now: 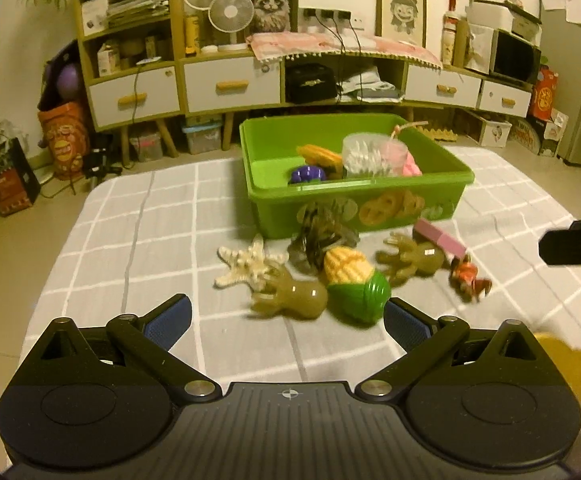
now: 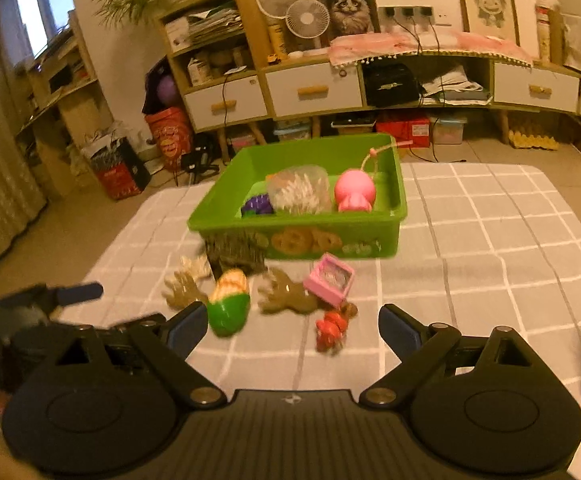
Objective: Organize rigid objects
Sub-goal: 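Move the right gripper to the yellow bowl while the left gripper approaches the green corn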
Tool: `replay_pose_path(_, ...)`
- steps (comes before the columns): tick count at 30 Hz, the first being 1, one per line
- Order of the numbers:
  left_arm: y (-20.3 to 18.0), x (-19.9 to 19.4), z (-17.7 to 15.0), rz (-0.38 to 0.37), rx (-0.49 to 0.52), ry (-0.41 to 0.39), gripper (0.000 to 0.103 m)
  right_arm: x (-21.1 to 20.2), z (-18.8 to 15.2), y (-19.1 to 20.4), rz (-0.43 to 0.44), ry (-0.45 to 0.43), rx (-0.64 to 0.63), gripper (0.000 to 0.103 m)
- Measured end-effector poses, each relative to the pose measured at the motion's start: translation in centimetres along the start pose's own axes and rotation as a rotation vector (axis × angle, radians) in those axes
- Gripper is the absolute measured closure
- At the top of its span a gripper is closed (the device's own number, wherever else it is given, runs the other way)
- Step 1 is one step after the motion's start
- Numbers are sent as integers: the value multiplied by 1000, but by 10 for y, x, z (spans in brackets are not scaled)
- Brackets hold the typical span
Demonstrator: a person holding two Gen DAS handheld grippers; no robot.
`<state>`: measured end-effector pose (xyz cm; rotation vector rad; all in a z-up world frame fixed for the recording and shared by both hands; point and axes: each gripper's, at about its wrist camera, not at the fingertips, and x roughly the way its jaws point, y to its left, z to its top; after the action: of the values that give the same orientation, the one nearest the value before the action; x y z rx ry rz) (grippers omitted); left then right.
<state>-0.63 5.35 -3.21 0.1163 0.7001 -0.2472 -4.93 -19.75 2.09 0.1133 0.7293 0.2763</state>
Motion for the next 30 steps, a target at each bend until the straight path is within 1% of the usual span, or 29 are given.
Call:
replay_pose_path(3, 2, 3, -5, -4, 2, 5, 2, 4, -8, -1, 20, 24, -5, 34)
replay_pose_path(6, 4, 5, -8, -16, -12, 10, 2, 2, -15, 0, 37, 7, -23, 34)
replay_pose_path(11, 2, 9, -15, -28, -20, 24, 2, 0, -31, 10, 46, -4, -110, 32)
replay_pose_path(13, -1, 12, -19, -28, -9, 33, 2, 0, -38, 15, 40, -2, -154, 32)
replay_pose_path(15, -4, 15, -25, -21, 16, 48, 2, 0, -46, 19, 53, 11, -203, 31)
replay_pose_path(20, -10, 23, -36, -12, 50, 83, 2, -1, -67, 19, 79, 44, -264, 30)
replay_pose_path(25, -16, 28, -45, -1, 77, 113, 2, 0, -87, 18, 65, 93, -328, 30)
replay_pose_path(27, -18, 28, -47, -4, 74, 100, 2, 1, -95, 18, 47, 96, -360, 26)
replay_pose_path(30, -19, 28, -48, -7, 65, 93, 2, 3, -100, 18, 30, 96, -387, 26)
